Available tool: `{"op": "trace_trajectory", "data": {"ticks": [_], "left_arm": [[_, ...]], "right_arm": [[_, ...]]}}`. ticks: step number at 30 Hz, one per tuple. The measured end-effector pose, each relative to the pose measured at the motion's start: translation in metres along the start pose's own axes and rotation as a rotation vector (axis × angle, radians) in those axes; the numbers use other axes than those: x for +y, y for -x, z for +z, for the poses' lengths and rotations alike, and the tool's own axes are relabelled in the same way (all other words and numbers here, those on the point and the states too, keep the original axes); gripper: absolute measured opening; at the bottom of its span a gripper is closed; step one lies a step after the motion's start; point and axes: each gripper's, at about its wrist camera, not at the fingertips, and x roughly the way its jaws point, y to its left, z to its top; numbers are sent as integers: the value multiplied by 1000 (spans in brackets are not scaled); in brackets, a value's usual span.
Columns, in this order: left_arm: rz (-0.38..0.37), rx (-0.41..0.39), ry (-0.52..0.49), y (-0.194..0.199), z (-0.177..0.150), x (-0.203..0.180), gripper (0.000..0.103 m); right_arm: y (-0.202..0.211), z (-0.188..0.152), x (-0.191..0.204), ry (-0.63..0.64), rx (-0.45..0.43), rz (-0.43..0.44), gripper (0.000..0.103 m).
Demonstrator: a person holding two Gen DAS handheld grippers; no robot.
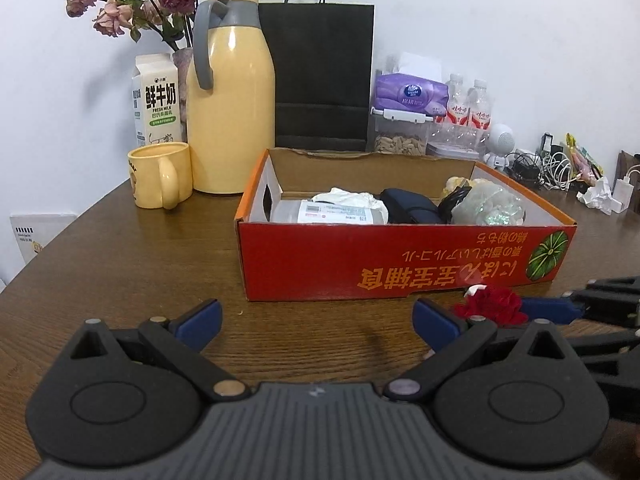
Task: Organize objects
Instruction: 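Grasp the red rose with the right tool, then lift the red rose with the right tool while the left tool grasps a clear plastic piece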
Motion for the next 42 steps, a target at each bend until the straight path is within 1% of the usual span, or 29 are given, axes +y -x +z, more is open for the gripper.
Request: {"op": "trace_trajectory", "data": {"ticks": [3,9,13,20,27,29,30,31,34,38,42], "left_arm": [[5,4,-9,-1,-2,-3,103],[3,-1,-26,2,-6,-13,103],[-15,6,-44,2,-8,-21,103],[-45,19,-71,-2,-9,-40,103],[-67,51,-102,-10,-11,-56,102],[-81,63,-116,-12,-11,-62,98],[-89,69,-123,-13,-12,-65,92],[-99,78,-130,-15,-12,-67,84],[-113,101,-135,-19,-13,-72,69],[-111,102,-137,-21,-13,-74,61],[-105,108,-144,-22,-14,-76,42]], "right_arm": [[8,1,-4,-10,-33,-13,34],[15,2,-9,-28,-58,-5,34],[20,3,-13,-38,-79,-8,34],[31,1,-30,-82,-104,-45,34],[41,-5,-52,-129,-123,-82,34],[43,-6,-56,-137,-129,-85,34],[44,-6,-56,-138,-132,-84,34],[44,-6,-56,-137,-133,-82,34],[45,-7,-54,-129,-134,-74,35],[45,-7,-52,-119,-134,-64,35],[45,-8,-51,-110,-129,-60,35]]}}
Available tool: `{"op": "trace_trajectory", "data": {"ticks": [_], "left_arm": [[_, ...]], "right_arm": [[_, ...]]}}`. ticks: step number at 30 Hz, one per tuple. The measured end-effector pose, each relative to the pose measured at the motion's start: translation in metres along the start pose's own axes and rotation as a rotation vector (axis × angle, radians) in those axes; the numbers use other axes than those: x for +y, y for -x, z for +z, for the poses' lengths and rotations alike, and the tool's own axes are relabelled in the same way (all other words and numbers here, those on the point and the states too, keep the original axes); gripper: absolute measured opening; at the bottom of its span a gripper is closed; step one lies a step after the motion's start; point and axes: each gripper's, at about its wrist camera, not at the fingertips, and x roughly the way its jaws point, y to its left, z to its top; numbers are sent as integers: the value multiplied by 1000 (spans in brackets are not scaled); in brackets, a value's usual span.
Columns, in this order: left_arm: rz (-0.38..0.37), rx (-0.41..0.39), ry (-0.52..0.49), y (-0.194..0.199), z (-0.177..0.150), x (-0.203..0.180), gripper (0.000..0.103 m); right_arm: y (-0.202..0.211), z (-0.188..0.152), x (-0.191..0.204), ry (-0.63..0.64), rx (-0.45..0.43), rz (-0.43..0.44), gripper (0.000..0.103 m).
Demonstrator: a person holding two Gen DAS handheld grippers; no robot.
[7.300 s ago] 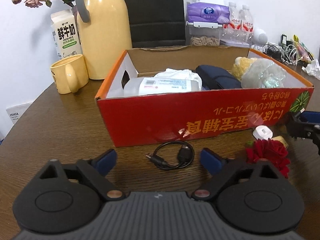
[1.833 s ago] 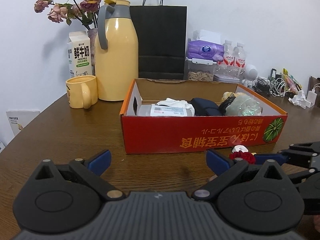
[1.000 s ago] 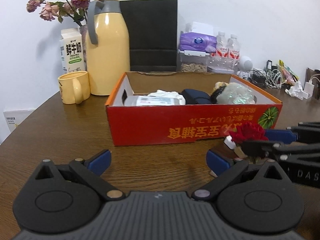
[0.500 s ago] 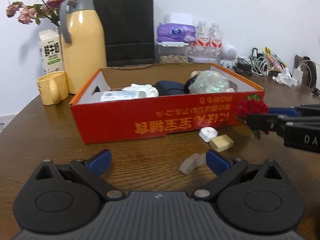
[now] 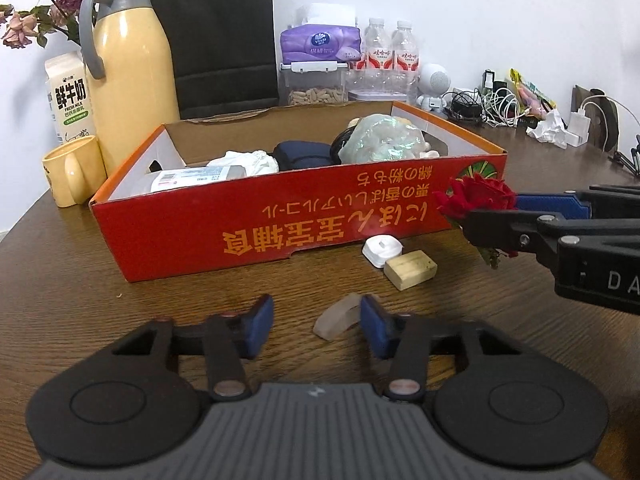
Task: Organize objects
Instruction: 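Lift the red rose with the right tool while the left tool grasps a clear plastic piece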
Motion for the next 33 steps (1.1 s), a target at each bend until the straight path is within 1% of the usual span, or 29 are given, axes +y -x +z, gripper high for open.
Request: {"op": "trace_trajectory", "data": {"ticks": [2,4,7,14,20,21,25,30,31,33], "left_arm": [[2,4,-4,-1,0,0,35],[-11,0,-8,1,-1,-1,23],[-17,-6,-12,1,-1,-2,13],[-61,-28,-14,7,-3,-2,8],[-74,-69,-14,15,-3,-2,4],[-75,-76,-11,17,-2,-1,1],[-77,-107,-3,24,1,1,1],[-87,-122,0,28,3,3,1],[-89,-123,2,29,4,3,1],[-93,-100,3,26,4,4,3]], "right_arm": [[0,0,1,2,2,-1,35],[-1,-1,2,3,6,-3,35],[-2,-1,2,6,12,-6,36],[-6,-2,3,11,27,-14,36],[-8,-3,3,15,35,-18,36],[-8,-3,3,15,34,-18,36],[-7,-2,3,17,27,-14,36],[-8,-3,4,23,30,-19,36],[-8,-3,4,24,30,-19,36],[-8,-3,4,24,32,-20,36]]}}
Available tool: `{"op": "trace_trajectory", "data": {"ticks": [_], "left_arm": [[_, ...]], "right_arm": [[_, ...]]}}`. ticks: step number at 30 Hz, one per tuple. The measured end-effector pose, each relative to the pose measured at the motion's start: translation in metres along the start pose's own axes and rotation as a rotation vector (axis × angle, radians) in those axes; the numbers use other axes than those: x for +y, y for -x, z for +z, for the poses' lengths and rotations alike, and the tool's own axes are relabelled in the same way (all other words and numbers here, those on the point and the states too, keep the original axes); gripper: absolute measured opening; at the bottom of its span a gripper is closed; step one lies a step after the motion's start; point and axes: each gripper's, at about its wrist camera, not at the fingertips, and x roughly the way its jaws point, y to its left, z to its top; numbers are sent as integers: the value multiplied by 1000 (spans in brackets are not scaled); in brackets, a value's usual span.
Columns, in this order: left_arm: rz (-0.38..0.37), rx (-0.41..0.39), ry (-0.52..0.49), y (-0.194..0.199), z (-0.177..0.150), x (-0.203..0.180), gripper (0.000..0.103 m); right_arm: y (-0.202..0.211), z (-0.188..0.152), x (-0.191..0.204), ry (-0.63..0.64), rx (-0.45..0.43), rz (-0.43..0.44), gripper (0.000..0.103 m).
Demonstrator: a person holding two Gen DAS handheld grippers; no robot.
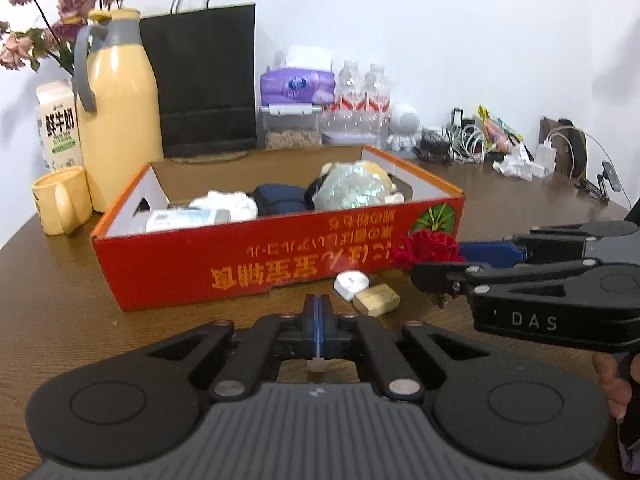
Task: Organize objects
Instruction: 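Lift the red rose with the right tool while the left tool grasps a clear plastic piece, then carry the rose with the right tool while the left tool carries its piece, both releasing into the box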
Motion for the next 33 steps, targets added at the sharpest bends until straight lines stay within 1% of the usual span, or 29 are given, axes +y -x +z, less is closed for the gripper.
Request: {"op": "trace_trajectory", "data": {"ticks": [3,5,7,9,10,14,15,16,24,28,33], "left_arm": [[6,54,-3,-8,-3,0,5],[10,86,-6,-14,-4,0,10],[8,117,7,-20,-6,2,22],[3,134,21,-22,-8,5,25],[2,134,23,-22,-9,5,25],[0,136,3,-23,-10,2,24],[-6,135,0,-23,-10,2,15],[-14,135,0,-23,-10,1,8],[-7,96,9,-16,-9,2,7],[4,31,10,-3,-6,0,7],[9,-31,31,10,9,6,7]], "right_arm": [[-1,0,1,2,4,-2,36],[0,0,1,3,4,-2,36],[-1,0,1,3,5,-2,36],[-1,0,1,4,6,-1,36],[-1,-1,1,5,6,0,36],[-1,-1,1,7,8,3,36],[-2,-1,1,8,9,4,36],[-2,-1,2,10,9,4,36],[-3,-1,3,14,16,0,36],[-2,-1,3,14,11,1,36],[-2,4,4,23,0,4,36]]}}
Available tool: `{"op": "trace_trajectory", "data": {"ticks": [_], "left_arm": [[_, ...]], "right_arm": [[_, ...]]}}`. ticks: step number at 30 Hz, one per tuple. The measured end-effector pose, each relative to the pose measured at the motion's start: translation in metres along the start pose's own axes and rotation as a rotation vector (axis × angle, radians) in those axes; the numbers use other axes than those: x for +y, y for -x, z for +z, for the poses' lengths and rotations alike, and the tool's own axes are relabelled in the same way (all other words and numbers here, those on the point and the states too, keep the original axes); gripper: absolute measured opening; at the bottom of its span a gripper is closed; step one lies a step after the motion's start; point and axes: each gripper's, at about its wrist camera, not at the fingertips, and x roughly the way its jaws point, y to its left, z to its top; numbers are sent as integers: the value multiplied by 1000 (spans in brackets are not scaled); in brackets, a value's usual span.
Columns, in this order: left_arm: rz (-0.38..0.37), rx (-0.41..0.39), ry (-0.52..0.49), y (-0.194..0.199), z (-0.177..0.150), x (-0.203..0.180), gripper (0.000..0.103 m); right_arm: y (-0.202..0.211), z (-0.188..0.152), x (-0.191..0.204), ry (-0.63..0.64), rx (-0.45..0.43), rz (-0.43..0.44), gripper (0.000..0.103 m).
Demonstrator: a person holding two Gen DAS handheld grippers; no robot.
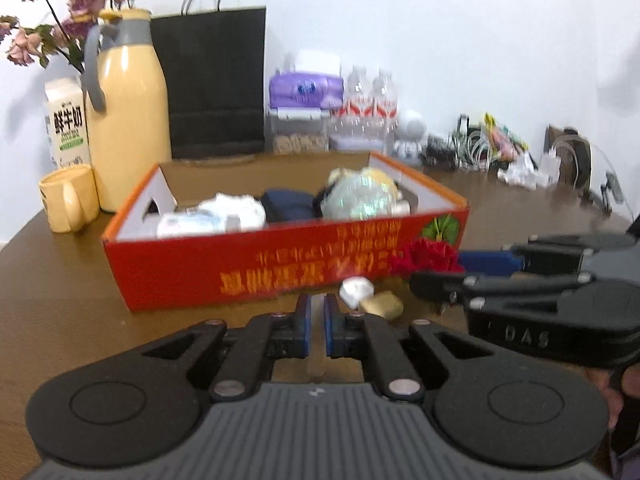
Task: Organize objects
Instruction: 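Carry the rose with the right tool while the left tool carries its piece, both releasing into the box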
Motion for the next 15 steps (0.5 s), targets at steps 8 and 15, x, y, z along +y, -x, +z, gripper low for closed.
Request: {"op": "trace_trajectory", "data": {"ticks": [8,15], "left_arm": [[17,-127,-10,9,47,9,7],[52,-213,40,-6,88,24,7]], "right_arm": [[7,37,6,52,-93,15,36],[-11,86,4,84,-160,-9,36]]}}
